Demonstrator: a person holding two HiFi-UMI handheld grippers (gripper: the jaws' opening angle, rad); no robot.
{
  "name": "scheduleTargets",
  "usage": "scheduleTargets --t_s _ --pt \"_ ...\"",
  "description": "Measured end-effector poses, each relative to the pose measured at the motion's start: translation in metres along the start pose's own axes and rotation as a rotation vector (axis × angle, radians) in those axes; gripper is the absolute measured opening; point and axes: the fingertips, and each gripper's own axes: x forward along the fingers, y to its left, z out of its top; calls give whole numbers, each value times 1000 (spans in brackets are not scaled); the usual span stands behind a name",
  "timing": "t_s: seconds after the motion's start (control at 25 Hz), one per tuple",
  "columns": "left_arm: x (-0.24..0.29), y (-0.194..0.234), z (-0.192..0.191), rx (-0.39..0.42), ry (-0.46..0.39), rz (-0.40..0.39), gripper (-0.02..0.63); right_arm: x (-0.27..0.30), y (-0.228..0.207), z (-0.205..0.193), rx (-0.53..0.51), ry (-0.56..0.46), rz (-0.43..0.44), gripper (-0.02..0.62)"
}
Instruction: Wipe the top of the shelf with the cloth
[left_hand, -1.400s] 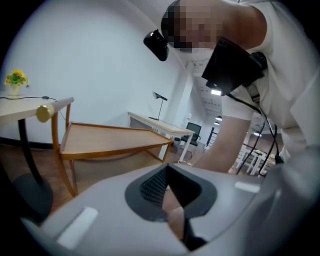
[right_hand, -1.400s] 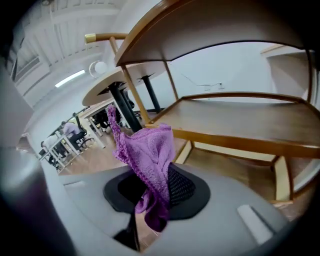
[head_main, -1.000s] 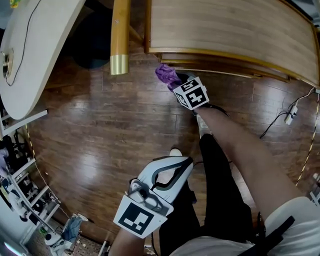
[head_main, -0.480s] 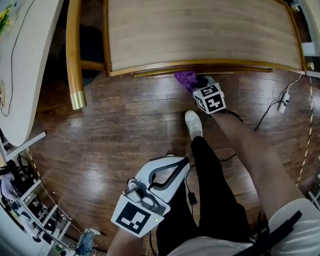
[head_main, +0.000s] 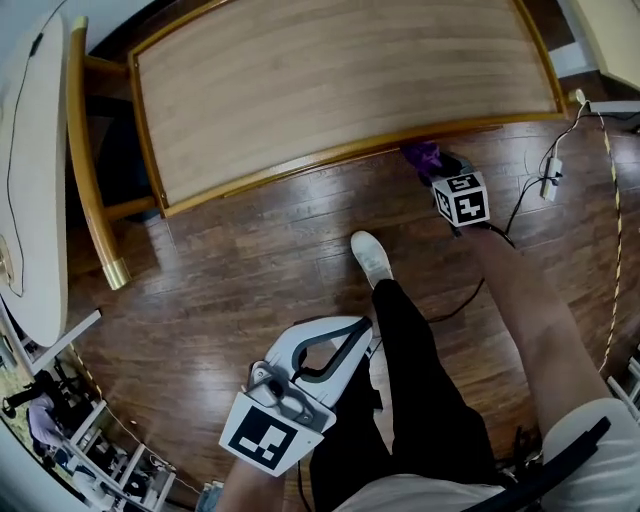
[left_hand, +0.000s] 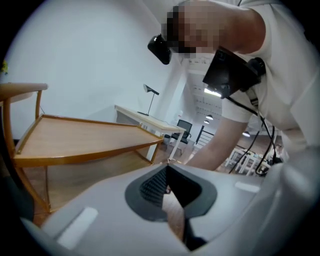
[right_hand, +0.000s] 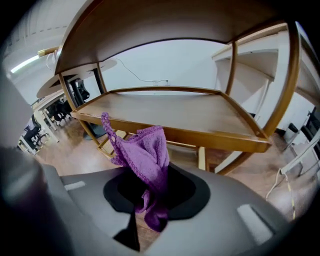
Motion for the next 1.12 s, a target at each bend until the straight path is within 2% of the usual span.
scheduleTargets --t_s 0.36,0.56,0.88,1.0,1.12 --pt "37 -7 17 23 20 -65 18 -51 -143 -32 103 29 -229 101" --pt "49 -8 22 31 39 -77 18 -67 -180 -36 127 34 -286 101" --pt "49 -14 39 77 31 -70 18 -88 -174 -50 141 59 -270 101" --pt "35 -27 42 106 35 -67 18 -118 -142 -66 168 52 -225 101" --pt "9 -46 46 117 15 -54 18 -165 -78 -75 168 17 -105 101"
